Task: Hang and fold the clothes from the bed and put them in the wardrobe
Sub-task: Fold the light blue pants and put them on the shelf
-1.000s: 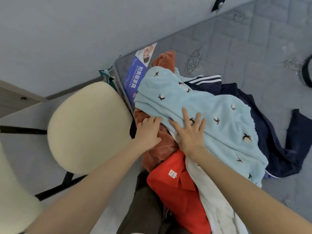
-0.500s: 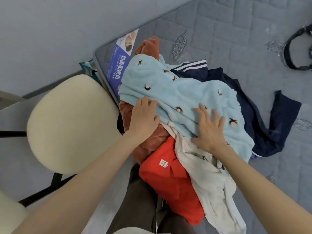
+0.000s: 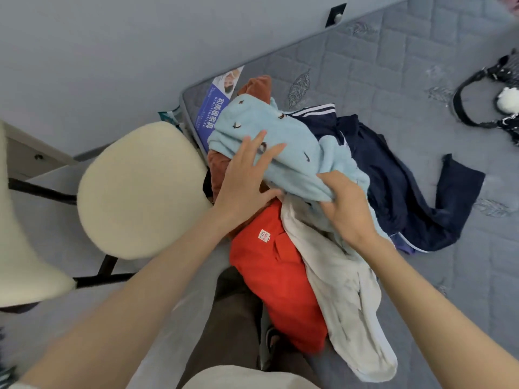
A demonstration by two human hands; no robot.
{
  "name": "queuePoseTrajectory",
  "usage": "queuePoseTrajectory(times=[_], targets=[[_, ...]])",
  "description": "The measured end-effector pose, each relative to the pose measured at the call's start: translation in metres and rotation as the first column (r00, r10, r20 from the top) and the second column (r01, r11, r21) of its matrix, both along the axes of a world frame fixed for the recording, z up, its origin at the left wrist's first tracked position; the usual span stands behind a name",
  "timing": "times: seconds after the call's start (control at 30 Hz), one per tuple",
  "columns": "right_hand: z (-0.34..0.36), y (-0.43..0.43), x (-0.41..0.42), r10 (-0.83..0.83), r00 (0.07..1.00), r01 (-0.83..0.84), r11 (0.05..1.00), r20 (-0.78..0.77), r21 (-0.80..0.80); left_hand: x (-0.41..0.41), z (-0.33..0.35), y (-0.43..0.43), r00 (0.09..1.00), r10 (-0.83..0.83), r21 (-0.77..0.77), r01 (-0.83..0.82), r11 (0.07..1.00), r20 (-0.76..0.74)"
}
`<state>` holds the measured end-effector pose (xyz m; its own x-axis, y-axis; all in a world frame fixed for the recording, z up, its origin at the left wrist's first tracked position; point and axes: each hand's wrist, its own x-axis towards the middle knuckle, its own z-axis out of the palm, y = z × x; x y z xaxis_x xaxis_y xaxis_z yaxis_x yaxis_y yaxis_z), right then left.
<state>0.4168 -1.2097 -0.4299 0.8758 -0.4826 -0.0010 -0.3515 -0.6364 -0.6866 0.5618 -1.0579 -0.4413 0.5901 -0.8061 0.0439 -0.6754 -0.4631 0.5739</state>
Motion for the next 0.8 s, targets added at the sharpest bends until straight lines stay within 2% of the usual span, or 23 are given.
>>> queuePoseTrajectory(times=[0.1,0.17,0.23,0.4,0.47,0.57,0.67,0.73,0.8], targets=[[0.021,0.031,-0.021,0.175,0.98,-0.177,0.984,0.099,0.017,-0.026,0.013,0.025,0.996,0.049,0.007,-0.05,0.999,0.079],[0.025,0.051,-0.041,0.223,0.971,-0.225,0.974,0.09,0.009,-0.051,0.016,0.052,0.991,0.13,0.058,-0.132,0.99,0.041],[0.026,0.067,-0.062,0.181,0.981,-0.184,0.982,0.073,0.037,-0.079,0.021,0.08,0.979,0.199,0.076,-0.195,0.978,-0.048],[0.024,0.09,-0.103,0.036,0.999,-0.046,0.961,0.041,0.274,-0.135,0.041,0.121,0.887,0.341,0.027,-0.35,0.936,-0.311],[0.016,0.089,-0.118,-0.036,0.997,0.057,0.929,-0.066,0.366,-0.15,0.048,0.129,0.865,0.376,0.017,-0.393,0.919,-0.332],[-0.003,0.079,-0.132,-0.103,0.959,0.192,0.921,-0.263,0.339,-0.165,0.056,0.134,0.86,0.386,0.034,-0.398,0.917,-0.334],[-0.018,0.072,-0.131,-0.178,0.928,0.309,0.857,-0.327,0.412,-0.177,0.055,0.133,0.865,0.357,0.056,-0.361,0.931,-0.352],[-0.031,0.069,-0.127,-0.135,0.921,0.307,0.829,-0.365,0.468,-0.184,0.048,0.131,0.869,0.345,0.058,-0.348,0.936,-0.354],[-0.044,0.066,-0.122,-0.073,0.909,0.272,0.85,-0.411,0.451,-0.188,0.037,0.132,0.866,0.351,0.076,-0.347,0.935,-0.355]])
